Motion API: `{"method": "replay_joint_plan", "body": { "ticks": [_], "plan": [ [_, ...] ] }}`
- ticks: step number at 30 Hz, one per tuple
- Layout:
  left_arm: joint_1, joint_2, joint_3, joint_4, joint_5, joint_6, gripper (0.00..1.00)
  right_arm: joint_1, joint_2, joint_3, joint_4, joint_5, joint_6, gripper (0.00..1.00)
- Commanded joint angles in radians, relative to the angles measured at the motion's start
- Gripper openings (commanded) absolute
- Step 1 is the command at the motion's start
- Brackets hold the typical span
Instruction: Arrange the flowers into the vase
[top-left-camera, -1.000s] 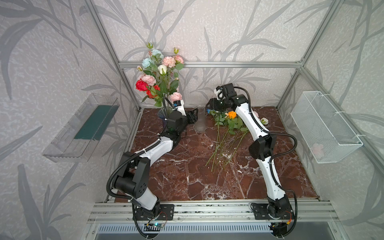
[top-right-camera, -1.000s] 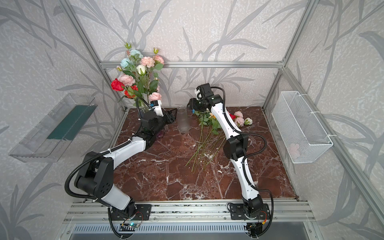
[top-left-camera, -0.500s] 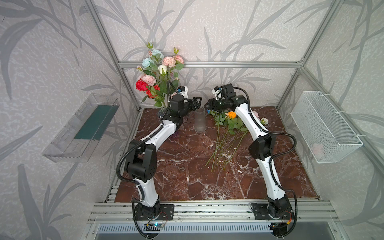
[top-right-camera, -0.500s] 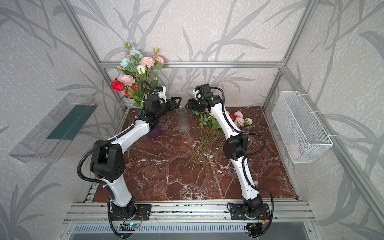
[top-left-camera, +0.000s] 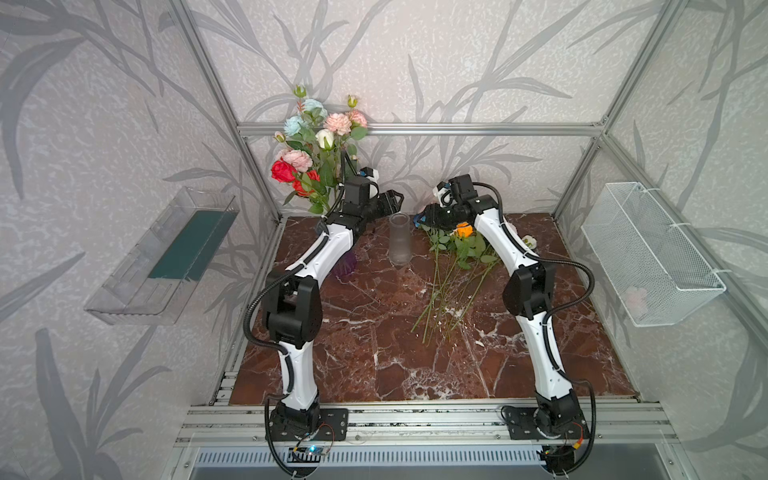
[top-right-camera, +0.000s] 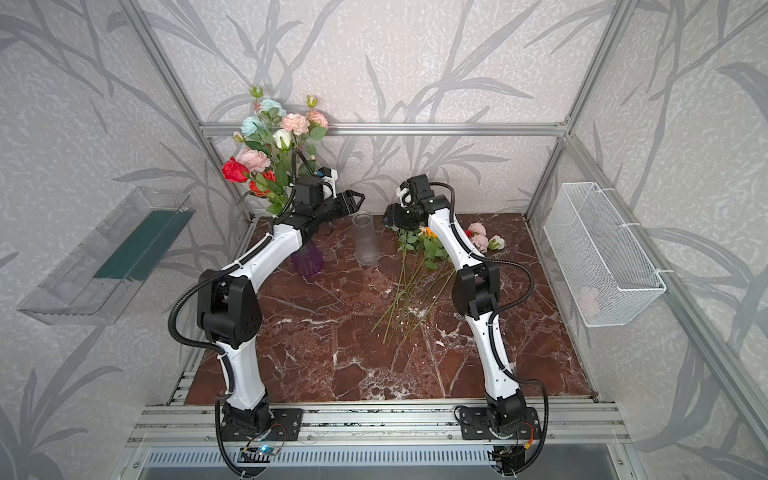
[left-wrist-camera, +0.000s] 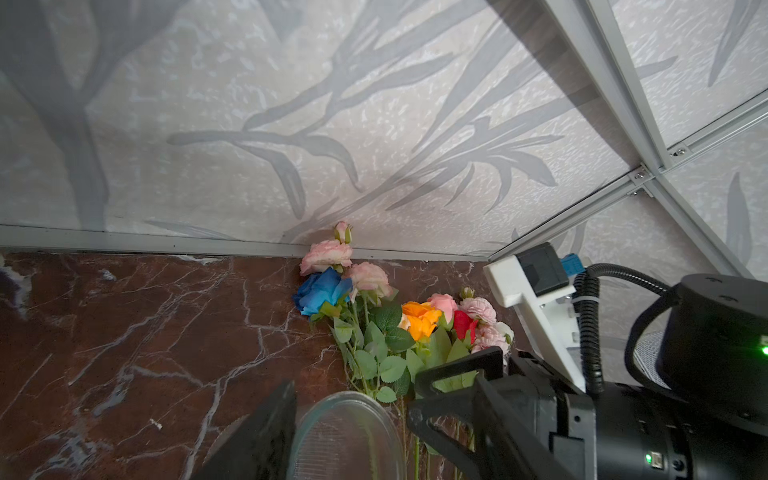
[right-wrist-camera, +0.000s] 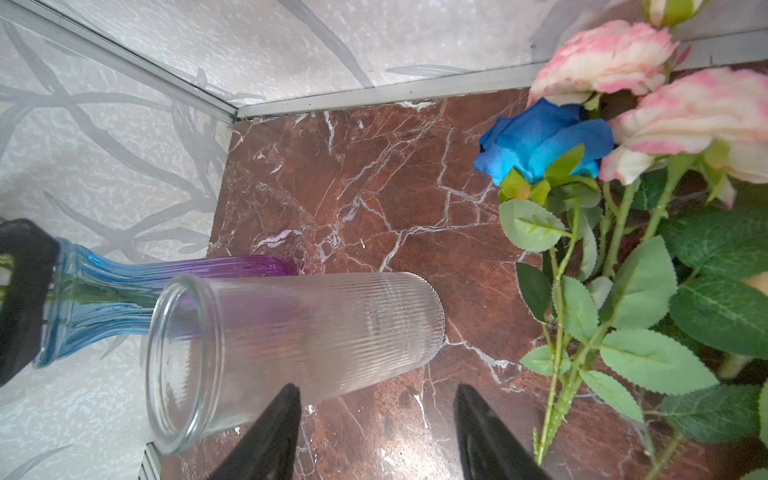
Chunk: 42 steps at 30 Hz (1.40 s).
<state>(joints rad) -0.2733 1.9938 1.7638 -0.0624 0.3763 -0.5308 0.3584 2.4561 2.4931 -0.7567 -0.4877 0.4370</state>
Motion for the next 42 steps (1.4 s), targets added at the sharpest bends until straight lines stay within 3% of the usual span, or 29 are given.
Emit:
{"method": "replay_joint_plan", "body": {
  "ticks": [1, 16, 42],
  "plan": [
    [0.005, 0.036, 0.052, -0.049, 0.025, 0.022, 0.67, -0.003, -0.070, -0.011, 0.029, -0.026, -0.014, 0.60],
    [-0.009, 0.102, 0.078, -0.035, 0.064, 0.015, 0.66, -0.012, -0.078, -0.054, 0.049, -0.035, -0.012, 0.60],
    [-0.050, 0.074, -0.031, 0.045, 0.125, -0.029, 0.62, -0.021, -0.116, -0.143, 0.077, -0.038, -0.015, 0.59]
  ]
}}
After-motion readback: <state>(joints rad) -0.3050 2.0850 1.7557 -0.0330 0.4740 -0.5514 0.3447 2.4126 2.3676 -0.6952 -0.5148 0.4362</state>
